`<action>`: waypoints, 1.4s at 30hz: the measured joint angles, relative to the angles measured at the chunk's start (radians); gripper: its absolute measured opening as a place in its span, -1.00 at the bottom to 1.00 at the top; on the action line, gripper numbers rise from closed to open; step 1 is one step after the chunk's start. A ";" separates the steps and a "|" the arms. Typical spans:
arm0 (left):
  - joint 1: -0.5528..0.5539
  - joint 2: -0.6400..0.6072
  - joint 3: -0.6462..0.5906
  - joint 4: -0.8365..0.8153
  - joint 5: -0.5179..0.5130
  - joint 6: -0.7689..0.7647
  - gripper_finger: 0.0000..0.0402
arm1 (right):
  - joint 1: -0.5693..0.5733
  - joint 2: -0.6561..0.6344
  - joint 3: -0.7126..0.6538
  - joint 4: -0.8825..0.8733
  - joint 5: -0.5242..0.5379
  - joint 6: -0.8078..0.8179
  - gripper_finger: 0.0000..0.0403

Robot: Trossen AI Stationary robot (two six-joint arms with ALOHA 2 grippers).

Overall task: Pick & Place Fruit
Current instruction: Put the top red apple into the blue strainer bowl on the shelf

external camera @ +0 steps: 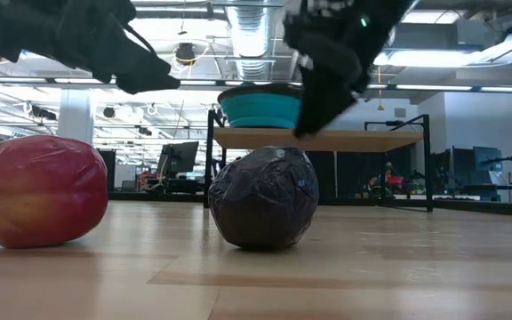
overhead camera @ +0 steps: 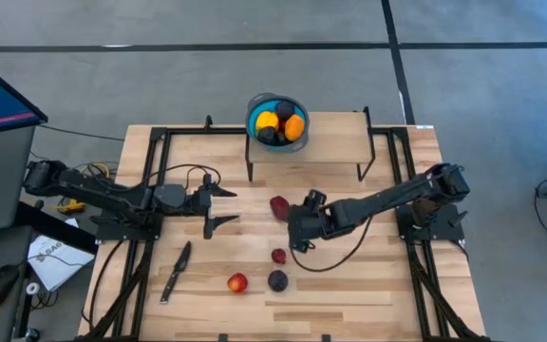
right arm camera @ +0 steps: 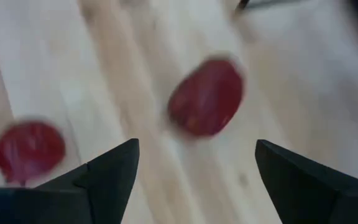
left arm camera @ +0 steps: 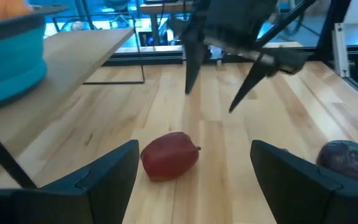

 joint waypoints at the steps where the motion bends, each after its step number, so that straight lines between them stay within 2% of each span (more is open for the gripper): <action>1: 0.003 0.000 -0.002 0.003 0.014 0.001 0.50 | -0.008 0.000 -0.023 0.015 -0.026 0.002 0.58; 7: 0.038 0.113 -0.002 0.057 0.067 0.001 0.50 | -0.088 0.000 -0.184 0.215 -0.050 -0.075 0.63; 11: 0.053 0.267 -0.002 0.209 0.067 0.015 0.50 | -0.141 0.000 -0.257 0.422 -0.129 -0.186 0.62; 18: 0.054 0.512 -0.002 0.492 0.068 0.226 0.50 | -0.195 0.000 -0.267 0.605 -0.340 -0.284 0.58; 20: 0.054 0.570 -0.002 0.545 0.068 0.277 0.50 | -0.203 0.001 -0.267 0.631 -0.365 -0.282 0.58; 23: 0.054 0.646 0.018 0.570 0.068 0.289 0.50 | -0.206 0.031 -0.267 0.693 -0.376 -0.240 0.57; 27: 0.054 0.714 0.057 0.577 0.068 0.270 0.50 | -0.202 0.077 -0.256 0.832 -0.509 -0.225 0.57; 31: 0.054 0.728 0.076 0.581 0.068 0.234 0.50 | -0.189 0.051 -0.201 0.717 -0.505 -0.267 0.57; 35: 0.054 0.720 0.078 0.578 0.068 0.177 0.50 | -0.185 0.001 -0.153 0.422 -0.367 -0.230 0.57; 37: 0.054 0.719 0.079 0.576 0.068 0.158 0.50 | -0.187 -0.020 -0.139 0.295 -0.340 -0.202 0.57; 41: 0.069 0.724 0.078 0.566 0.070 0.157 0.50 | -0.197 -0.009 -0.142 0.145 -0.318 -0.184 0.57; 42: 0.078 0.727 0.078 0.565 0.072 0.158 0.50 | -0.199 0.015 -0.141 0.170 -0.302 -0.185 0.57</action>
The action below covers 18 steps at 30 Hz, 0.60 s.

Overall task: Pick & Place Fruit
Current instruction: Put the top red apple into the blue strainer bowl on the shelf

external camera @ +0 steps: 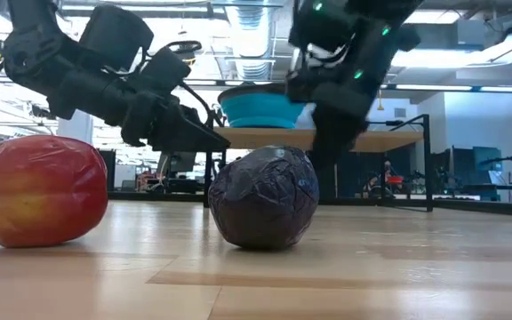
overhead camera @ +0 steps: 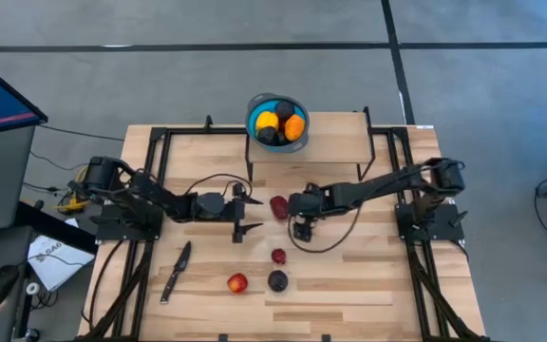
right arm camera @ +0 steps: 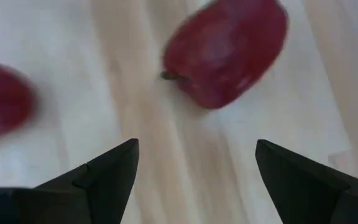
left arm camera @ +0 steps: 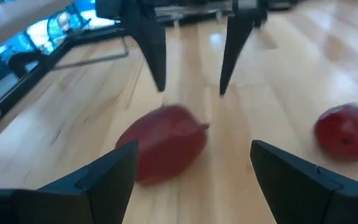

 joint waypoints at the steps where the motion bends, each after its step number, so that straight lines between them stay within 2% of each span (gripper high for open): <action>1: 0.010 0.001 -0.001 -0.006 0.000 0.000 0.50 | -0.008 0.025 -0.001 0.046 0.005 -0.014 0.56; 4: 0.043 0.014 0.000 0.001 0.005 0.003 0.50 | -0.028 0.067 -0.017 0.128 0.004 -0.069 0.50; 7: 0.070 0.024 -0.001 0.003 0.054 0.034 0.50 | -0.040 0.122 -0.012 0.233 -0.041 -0.120 0.42; 13: 0.076 0.035 0.004 0.001 0.073 0.187 0.50 | -0.045 0.219 0.047 0.434 -0.120 -0.187 0.34; 18: 0.076 0.035 0.004 -0.006 0.064 0.125 0.50 | -0.040 0.268 0.101 0.405 -0.122 -0.199 0.34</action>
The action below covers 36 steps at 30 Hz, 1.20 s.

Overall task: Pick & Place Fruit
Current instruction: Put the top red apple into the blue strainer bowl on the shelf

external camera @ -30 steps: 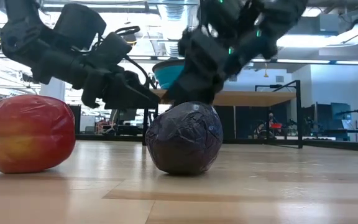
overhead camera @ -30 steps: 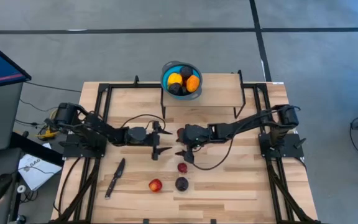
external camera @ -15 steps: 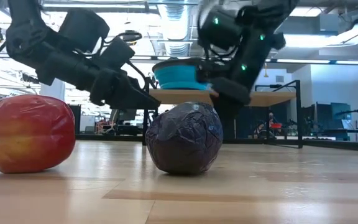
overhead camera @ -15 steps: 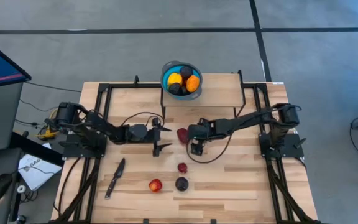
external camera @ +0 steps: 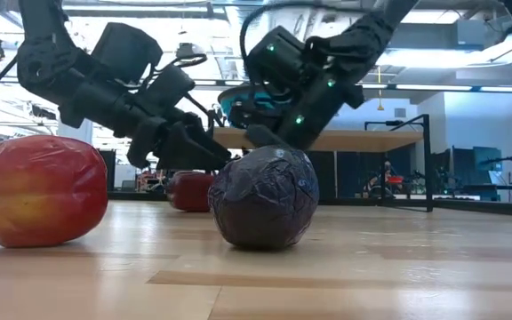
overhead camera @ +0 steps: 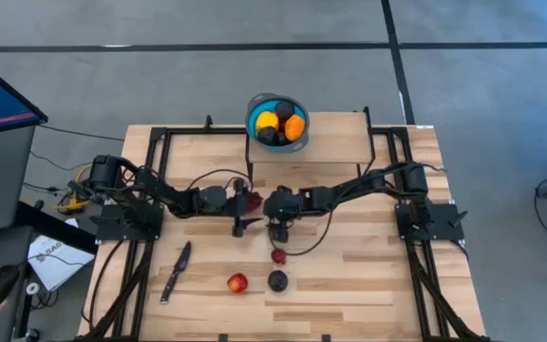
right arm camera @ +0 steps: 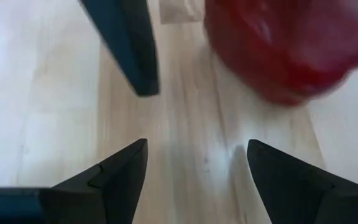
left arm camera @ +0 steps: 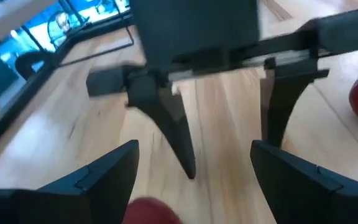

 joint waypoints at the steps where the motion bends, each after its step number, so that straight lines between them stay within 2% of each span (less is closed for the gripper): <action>1: 0.000 0.000 0.000 0.000 0.000 -0.027 0.50 | 0.003 -0.003 0.007 -0.019 0.001 0.000 0.34; 5: -0.015 -0.010 -0.001 -0.022 -0.004 -0.140 0.50 | 0.022 -0.037 0.030 -0.127 0.024 0.000 0.34; 8: -0.053 -0.063 -0.001 -0.081 -0.057 -0.158 0.50 | 0.037 -0.080 0.034 -0.177 0.068 0.001 0.34; 13: -0.114 -0.229 -0.001 -0.339 -0.235 -0.152 0.50 | 0.056 -0.108 0.034 -0.210 0.124 0.029 0.34; 17: -0.084 -0.307 -0.001 -0.479 -0.262 -0.151 0.53 | 0.067 -0.108 0.034 -0.204 0.126 0.049 0.34; 19: -0.046 -0.311 -0.001 -0.475 -0.223 -0.132 0.58 | 0.068 -0.103 0.034 -0.192 0.126 0.054 0.34; 27: 0.123 -0.222 -0.001 -0.456 0.062 -0.038 0.81 | 0.088 -0.102 0.034 -0.194 0.126 0.072 0.34; 32: 0.137 -0.131 -0.001 -0.417 0.095 0.011 0.85 | 0.087 -0.102 0.034 -0.194 0.126 0.080 0.34; 36: 0.134 -0.081 -0.001 -0.387 0.106 0.008 0.81 | 0.088 -0.102 0.034 -0.195 0.126 0.096 0.34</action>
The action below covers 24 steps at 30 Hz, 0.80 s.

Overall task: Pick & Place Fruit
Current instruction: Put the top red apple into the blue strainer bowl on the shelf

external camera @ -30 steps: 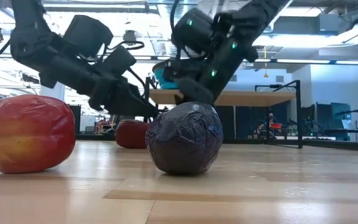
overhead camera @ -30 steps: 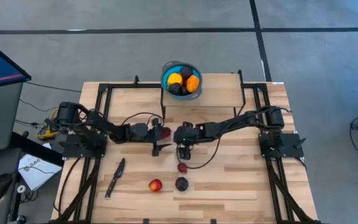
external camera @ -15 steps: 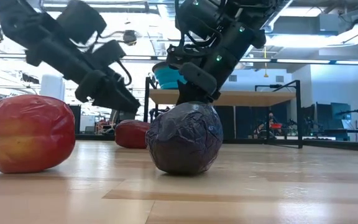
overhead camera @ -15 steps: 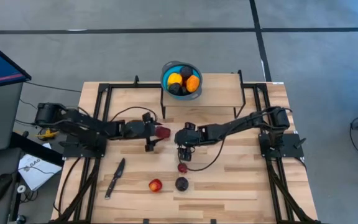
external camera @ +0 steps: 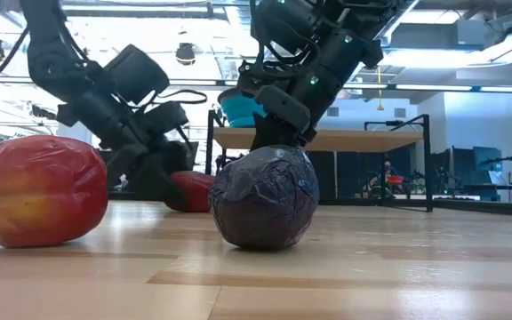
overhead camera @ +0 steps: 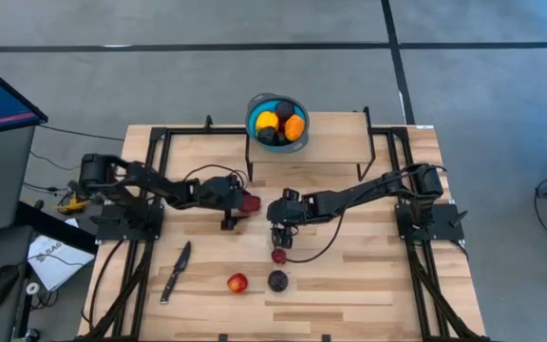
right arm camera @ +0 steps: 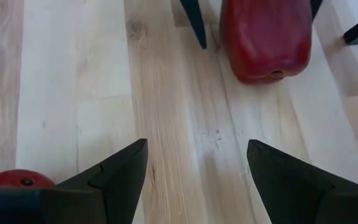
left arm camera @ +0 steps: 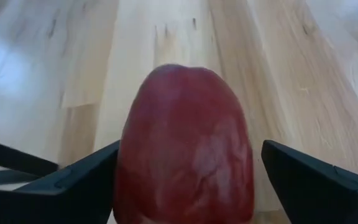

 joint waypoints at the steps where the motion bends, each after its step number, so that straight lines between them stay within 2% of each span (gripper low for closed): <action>1: 0.000 0.005 0.000 0.001 0.005 0.000 0.79 | 0.000 0.000 0.000 -0.006 0.000 0.004 0.34; 5: 0.000 0.010 0.000 0.005 0.007 -0.011 0.63 | 0.010 0.000 0.000 -0.058 0.000 0.038 0.34; 11: -0.003 -0.005 0.000 -0.008 0.007 -0.105 0.22 | 0.055 -0.006 0.000 -0.216 0.034 0.135 0.34; 14: -0.011 -0.069 0.002 -0.072 0.008 -0.195 0.21 | 0.091 -0.006 0.000 -0.336 0.108 0.205 0.34; 17: -0.039 -0.190 0.042 -0.236 0.007 -0.269 0.21 | 0.132 -0.006 0.000 -0.461 0.182 0.284 0.34; 21: -0.090 -0.361 0.165 -0.443 0.006 -0.293 0.22 | 0.178 -0.006 0.000 -0.551 0.271 0.348 0.34; 24: -0.101 -0.432 0.308 -0.586 -0.019 -0.279 0.27 | 0.195 -0.006 0.000 -0.549 0.309 0.355 0.34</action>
